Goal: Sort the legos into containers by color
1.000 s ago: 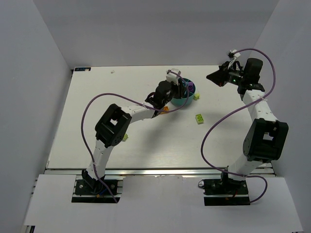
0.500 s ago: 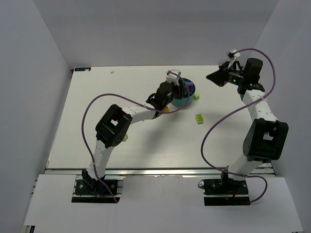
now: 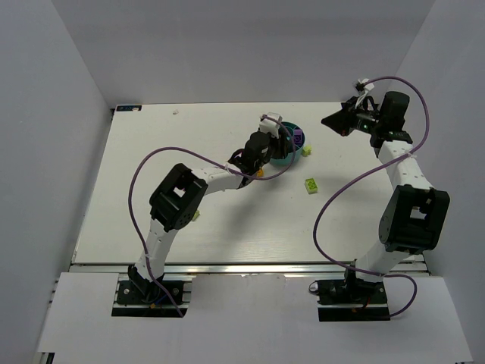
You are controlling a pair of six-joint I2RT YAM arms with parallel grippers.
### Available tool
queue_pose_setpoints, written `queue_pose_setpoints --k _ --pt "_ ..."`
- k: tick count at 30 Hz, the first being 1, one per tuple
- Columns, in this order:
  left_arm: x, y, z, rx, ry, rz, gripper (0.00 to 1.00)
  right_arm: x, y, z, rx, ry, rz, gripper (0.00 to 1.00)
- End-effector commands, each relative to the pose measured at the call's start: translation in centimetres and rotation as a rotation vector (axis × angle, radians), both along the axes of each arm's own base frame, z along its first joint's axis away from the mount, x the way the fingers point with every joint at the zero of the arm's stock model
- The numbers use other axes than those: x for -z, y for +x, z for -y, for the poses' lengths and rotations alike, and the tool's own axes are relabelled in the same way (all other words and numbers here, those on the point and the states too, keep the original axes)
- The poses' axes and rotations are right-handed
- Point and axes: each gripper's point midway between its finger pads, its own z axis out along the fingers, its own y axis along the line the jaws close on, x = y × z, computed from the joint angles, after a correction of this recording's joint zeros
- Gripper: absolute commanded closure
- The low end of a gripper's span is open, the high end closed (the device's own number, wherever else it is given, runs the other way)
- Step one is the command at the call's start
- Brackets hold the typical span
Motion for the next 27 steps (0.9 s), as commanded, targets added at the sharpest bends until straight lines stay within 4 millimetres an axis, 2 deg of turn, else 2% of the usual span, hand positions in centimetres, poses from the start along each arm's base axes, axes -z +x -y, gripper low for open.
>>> queue_pose_setpoints --k 1,10,13,14,15,16,17,18,20,21,23,24,25,26,27 --pt "-2.9 -0.3 -0.1 -0.009 -0.037 0.037 0.43 -1.7 -0.3 0.1 -0.015 0.0 0.065 0.91" --pt "-3.3 -0.5 -0.2 -0.008 -0.037 0.044 0.38 -1.8 -0.3 0.0 -0.02 0.0 0.07 0.91" --pt "-4.8 -0.7 -0.3 -0.011 -0.065 0.06 0.38 -1.6 -0.6 0.0 -0.033 -0.013 0.07 0.9" --pt "-6.2 -0.9 -0.3 -0.01 -0.087 0.074 0.38 -1.4 -0.9 -0.2 -0.047 -0.017 0.069 0.86" --pt "-6.7 -1.1 -0.6 -0.013 -0.091 0.076 0.39 -1.4 -1.0 -0.4 -0.077 -0.032 0.09 0.76" --pt "-7.6 -1.3 -0.8 -0.014 -0.101 0.082 0.41 -1.1 -1.2 -0.5 -0.093 -0.045 0.094 0.71" --pt "-8.2 -1.5 -1.0 -0.018 -0.111 0.084 0.44 -0.1 -2.0 -1.0 -0.116 -0.052 0.044 0.67" --pt "-10.0 -2.0 -1.6 -0.021 -0.125 0.096 0.53 0.3 -2.1 -1.1 -0.144 -0.095 0.086 0.57" --pt "-10.8 -2.8 -2.6 -0.032 -0.125 0.091 0.64 1.8 -3.2 -1.9 -0.178 -0.133 0.058 0.49" --pt "-12.8 -3.5 -3.4 -0.038 -0.145 0.104 0.75 2.2 -3.5 -2.1 -0.183 -0.161 0.064 0.41" --pt "-12.0 -4.3 -5.2 -0.088 -0.124 0.041 0.82 4.1 -4.6 -3.0 -0.224 -0.24 0.078 0.28" --pt "-13.7 -5.0 -6.3 -0.101 -0.145 0.04 0.83 4.4 -5.1 -3.2 -0.235 -0.269 0.095 0.11" --pt "-13.0 -5.5 -7.2 -0.116 -0.135 0.008 0.83 5.3 -5.6 -3.5 -0.262 -0.31 0.122 0.11" --pt "-12.0 -5.8 -8.6 -0.154 -0.129 -0.055 0.81 5.6 -6.6 -4.7 -0.3 -0.334 0.132 0.11" --pt "-11.7 -6.2 -9.7 -0.177 -0.132 -0.086 0.75 6.1 -7.1 -5.1 -0.32 -0.346 0.138 0.11"
